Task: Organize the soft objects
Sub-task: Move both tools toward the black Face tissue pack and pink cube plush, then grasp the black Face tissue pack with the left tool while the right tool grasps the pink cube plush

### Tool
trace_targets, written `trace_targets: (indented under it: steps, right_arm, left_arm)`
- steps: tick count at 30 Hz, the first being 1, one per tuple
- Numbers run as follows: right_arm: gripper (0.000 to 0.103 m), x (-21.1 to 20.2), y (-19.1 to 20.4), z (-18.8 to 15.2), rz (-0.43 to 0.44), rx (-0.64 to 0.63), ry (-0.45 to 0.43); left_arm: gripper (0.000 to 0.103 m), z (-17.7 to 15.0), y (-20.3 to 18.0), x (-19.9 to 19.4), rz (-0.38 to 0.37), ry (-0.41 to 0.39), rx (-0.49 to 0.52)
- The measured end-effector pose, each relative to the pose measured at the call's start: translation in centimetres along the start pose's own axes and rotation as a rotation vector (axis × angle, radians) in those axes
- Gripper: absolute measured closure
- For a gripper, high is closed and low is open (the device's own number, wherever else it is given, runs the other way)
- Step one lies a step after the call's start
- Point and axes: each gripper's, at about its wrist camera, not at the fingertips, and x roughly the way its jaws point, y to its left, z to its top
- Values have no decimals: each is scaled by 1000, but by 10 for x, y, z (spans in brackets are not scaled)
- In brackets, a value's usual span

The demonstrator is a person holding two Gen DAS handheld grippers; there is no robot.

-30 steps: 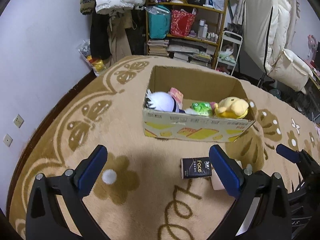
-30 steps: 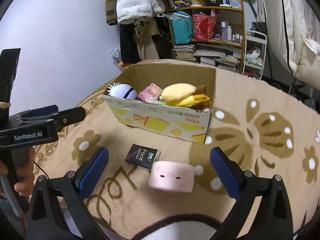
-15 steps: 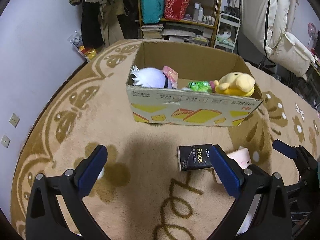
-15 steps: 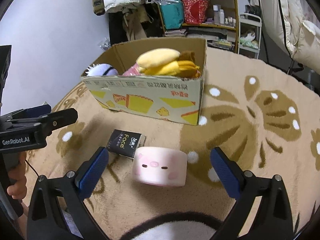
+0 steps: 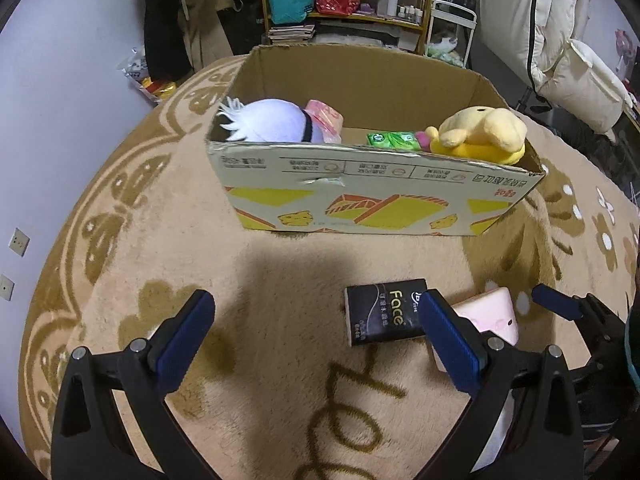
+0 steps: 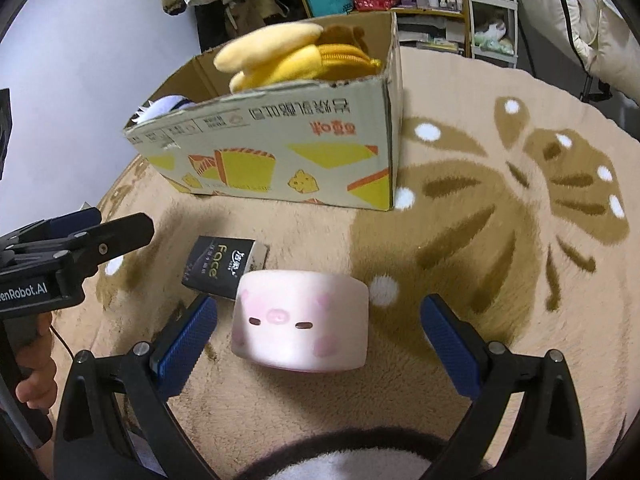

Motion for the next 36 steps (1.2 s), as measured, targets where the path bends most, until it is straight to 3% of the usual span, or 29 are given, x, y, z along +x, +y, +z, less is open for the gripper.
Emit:
trace_targets:
  steps: [21,25,27,36]
  right_arm:
    - [0,23,-12,-7,45,38,68]
    - [18,24,-10,-7,80,25,81]
    - [22,25,-8,-8,85,11,88]
    - [23,31,-5,-8,93,8,100]
  left_arm:
    - [2,5,-11,46,-95,145,6]
    - [2,5,-13,56,-92,174,10]
    - [2,5,-14,59,-92,182,15]
    - [2,6,-21,74,-102,211,43]
